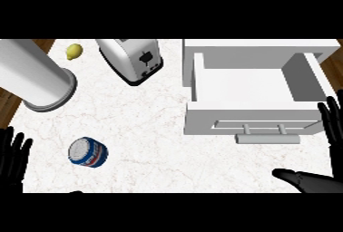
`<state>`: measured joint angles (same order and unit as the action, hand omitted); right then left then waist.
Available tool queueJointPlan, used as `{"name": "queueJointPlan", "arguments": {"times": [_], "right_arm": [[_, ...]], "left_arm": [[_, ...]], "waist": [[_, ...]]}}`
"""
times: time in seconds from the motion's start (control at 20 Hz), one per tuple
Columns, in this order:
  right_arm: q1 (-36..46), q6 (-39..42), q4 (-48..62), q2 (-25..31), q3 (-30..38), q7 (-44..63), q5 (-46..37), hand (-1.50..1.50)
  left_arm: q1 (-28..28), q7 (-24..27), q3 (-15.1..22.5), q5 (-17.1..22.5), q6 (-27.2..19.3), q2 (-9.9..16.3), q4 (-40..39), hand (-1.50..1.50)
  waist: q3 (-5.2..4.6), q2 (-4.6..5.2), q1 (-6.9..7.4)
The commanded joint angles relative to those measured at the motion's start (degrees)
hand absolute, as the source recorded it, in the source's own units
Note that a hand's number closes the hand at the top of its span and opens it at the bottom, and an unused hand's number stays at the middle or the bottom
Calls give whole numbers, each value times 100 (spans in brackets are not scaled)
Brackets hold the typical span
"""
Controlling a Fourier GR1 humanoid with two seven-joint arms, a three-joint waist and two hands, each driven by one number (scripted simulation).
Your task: Pick up the can, place it into the drawer and close the drawer
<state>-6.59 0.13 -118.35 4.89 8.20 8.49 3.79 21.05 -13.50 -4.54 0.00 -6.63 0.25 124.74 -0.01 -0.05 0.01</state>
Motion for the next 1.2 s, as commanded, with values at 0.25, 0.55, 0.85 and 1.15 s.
{"name": "queueJointPlan", "arguments": {"times": [0.25, 0.55, 0.85, 1.15], "right_arm": [[-297, 225, -564, 157, 337, 226, 353, -150], [-382, 445, -159, 115, 578, -229, 447, -150], [-56, 271, -493, 96, 473, 341, 331, -150], [96, 311, -483, 217, 617, 541, 332, -150]], "left_arm": [[-2, 1323, 547, -361, -637, -25, -1617, -150], [102, 1678, 250, -146, -464, -18, -2081, -150], [-138, 2483, 136, 90, -637, -25, -3083, -150], [-993, 2811, -220, 227, -859, -23, -4473, -150]], "waist": [[-3, -1, -30], [2, 1, -7], [0, 3, 5], [-1, 9, -2]]}}
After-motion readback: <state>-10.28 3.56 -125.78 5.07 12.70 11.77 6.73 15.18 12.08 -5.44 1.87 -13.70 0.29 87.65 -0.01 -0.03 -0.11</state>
